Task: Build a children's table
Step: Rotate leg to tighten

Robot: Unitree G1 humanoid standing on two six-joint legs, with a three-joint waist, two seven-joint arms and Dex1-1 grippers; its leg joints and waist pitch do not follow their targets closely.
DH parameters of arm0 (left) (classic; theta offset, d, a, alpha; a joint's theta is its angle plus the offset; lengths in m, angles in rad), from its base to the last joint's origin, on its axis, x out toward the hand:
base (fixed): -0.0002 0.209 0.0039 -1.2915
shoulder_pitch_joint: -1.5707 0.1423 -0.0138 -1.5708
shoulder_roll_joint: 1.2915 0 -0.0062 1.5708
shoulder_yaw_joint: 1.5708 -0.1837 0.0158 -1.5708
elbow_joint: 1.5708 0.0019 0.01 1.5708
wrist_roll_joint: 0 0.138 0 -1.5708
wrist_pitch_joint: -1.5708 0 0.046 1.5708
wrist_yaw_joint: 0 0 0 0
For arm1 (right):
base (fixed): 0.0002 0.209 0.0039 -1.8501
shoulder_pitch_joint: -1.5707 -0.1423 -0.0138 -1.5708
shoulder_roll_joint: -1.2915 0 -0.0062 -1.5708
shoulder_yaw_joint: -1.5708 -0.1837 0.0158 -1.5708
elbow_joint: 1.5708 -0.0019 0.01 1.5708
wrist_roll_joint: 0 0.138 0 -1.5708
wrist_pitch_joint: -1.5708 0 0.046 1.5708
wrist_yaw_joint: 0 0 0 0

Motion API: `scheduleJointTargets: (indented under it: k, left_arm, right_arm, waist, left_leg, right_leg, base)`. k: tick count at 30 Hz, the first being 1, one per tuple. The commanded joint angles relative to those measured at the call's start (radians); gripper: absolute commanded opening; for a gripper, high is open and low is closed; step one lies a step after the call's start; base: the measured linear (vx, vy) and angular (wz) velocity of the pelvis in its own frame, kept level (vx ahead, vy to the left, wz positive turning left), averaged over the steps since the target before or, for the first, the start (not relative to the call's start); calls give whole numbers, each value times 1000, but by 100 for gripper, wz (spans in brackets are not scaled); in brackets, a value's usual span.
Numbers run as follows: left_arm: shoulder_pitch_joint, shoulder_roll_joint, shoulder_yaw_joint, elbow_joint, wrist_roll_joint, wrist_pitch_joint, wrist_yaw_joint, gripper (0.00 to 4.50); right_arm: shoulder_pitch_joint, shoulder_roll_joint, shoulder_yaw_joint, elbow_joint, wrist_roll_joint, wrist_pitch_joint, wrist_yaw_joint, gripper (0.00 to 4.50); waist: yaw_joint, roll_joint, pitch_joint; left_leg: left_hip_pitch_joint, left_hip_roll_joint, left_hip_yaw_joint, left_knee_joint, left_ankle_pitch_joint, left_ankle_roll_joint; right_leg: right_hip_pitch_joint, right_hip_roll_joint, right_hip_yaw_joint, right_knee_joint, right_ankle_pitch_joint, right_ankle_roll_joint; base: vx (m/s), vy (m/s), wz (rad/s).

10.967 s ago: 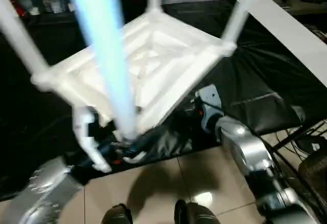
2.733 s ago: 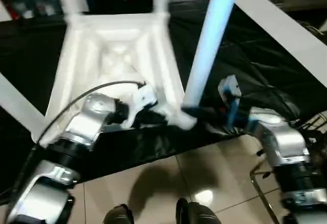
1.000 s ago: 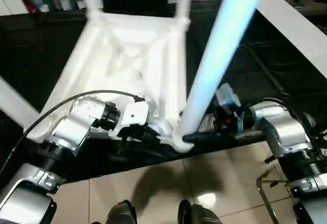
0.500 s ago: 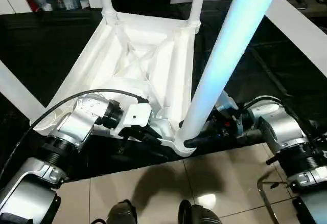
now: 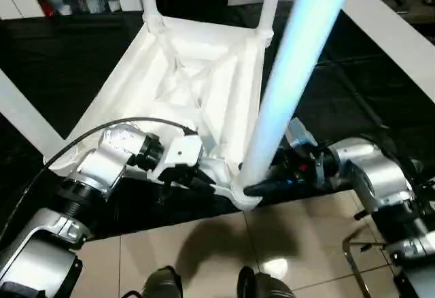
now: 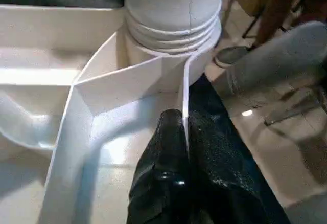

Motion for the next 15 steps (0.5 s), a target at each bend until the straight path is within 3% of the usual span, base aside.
scheduleJointTargets:
  k: [1,4,8,13,15]
  left_arm:
    - [-5,-66,-5,9,15,74,125,0]
    - [-9,-93,9,8,20,115,184,0]
    - [-16,-141,27,2,36,188,286,0]
    - [-56,-254,82,19,85,331,539,0]
    - [-60,-264,86,20,92,345,562,0]
  right_arm:
    - [23,74,-1,-33,33,79,-142,206]
    - [43,111,-15,-53,7,95,-228,206]
    - [55,185,-34,-72,-33,119,-362,206]
    - [7,397,-102,4,-110,141,-809,206]
    - [-1,417,-109,14,-119,139,-851,206]
  waist:
    - [-8,-4,-64]
    - [-19,-8,-61]
    - [-47,-11,-61]
    - [-67,-12,-58]
    - [-75,-10,-61]
  left_leg:
    - [12,29,-3,-61,-232,55]
    - [6,25,-11,-68,-258,36]
    - [-1,18,-18,-67,-282,32]
    - [-3,10,-21,-65,-278,16]
    - [2,8,-24,-64,-294,12]
  right_leg:
    - [55,-78,49,-87,-519,-146]
    - [58,-78,45,-95,-599,-102]
    - [58,-81,40,-104,-666,-70]
    - [52,-80,32,-115,-726,-42]
    - [51,-80,27,-120,-736,-30]
  base:
    - [0,0,0]
    - [0,0,0]
    - [0,0,0]
    - [0,0,0]
    - [0,0,0]
